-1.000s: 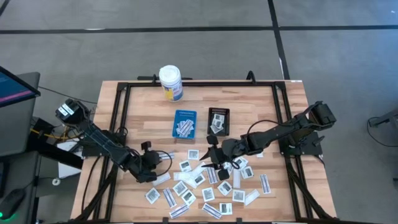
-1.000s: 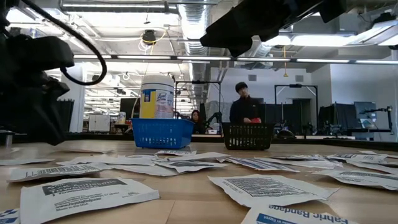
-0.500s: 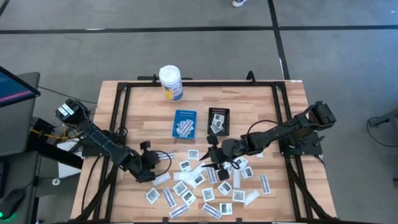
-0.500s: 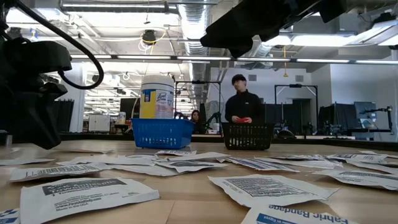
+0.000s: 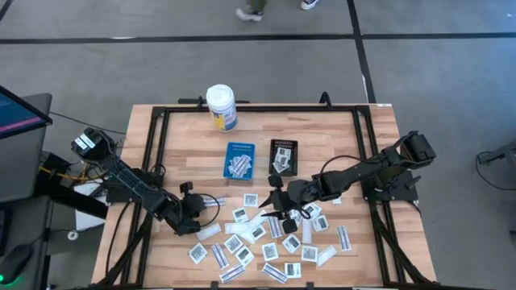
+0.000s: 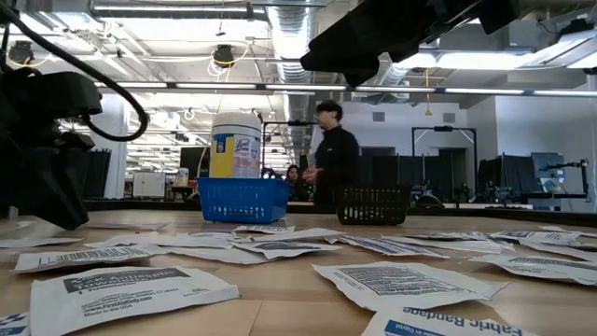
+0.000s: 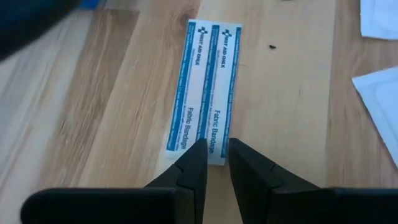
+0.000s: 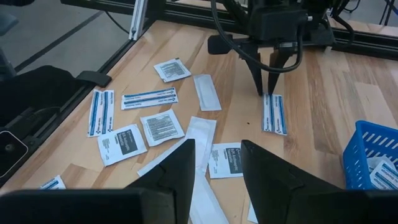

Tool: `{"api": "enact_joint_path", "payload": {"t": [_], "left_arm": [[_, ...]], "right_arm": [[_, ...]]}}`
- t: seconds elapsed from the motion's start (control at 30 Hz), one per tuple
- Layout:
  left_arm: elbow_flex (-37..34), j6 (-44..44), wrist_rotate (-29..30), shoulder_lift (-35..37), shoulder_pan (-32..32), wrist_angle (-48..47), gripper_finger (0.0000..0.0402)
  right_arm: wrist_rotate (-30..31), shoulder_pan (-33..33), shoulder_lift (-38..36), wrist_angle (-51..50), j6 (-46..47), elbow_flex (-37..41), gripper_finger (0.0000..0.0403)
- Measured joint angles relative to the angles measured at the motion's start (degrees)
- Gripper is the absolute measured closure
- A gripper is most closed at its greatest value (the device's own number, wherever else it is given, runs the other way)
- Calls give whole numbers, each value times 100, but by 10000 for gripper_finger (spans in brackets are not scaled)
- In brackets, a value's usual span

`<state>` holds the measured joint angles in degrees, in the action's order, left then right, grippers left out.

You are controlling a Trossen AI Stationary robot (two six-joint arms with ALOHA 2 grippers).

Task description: Pick & Place First Aid Supplies

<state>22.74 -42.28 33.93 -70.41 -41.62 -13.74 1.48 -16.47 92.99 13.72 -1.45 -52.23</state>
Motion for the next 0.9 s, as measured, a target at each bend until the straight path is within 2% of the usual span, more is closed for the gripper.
{"api": "enact_joint_path", "payload": {"t": [0.13, 0.3, 0.43, 0.53, 0.7, 0.8, 0.9], "left_arm": [[-89, -42, 19, -1, -1, 133, 346], [-103, -42, 66, -15, 6, 310, 394], [-137, -20, 164, -44, 26, 912, 397], [-52, 360, 494, -35, 40, 1565, 397], [280, 1661, 1404, -36, 283, 2177, 398], [460, 2404, 2027, -33, 629, 2326, 398], [574, 2684, 2273, -33, 1204, 2544, 398]], "right_arm": [[0, 0, 0, 0, 0, 0, 281], [1, 0, 0, 0, 0, 0, 281], [0, 0, 0, 0, 0, -1, 281], [0, 0, 0, 0, 0, -1, 281], [1, 11, 0, 1, 0, 0, 281], [2, 11, 0, 2, -1, -1, 281], [0, 11, 0, 2, 0, 0, 281]]}}
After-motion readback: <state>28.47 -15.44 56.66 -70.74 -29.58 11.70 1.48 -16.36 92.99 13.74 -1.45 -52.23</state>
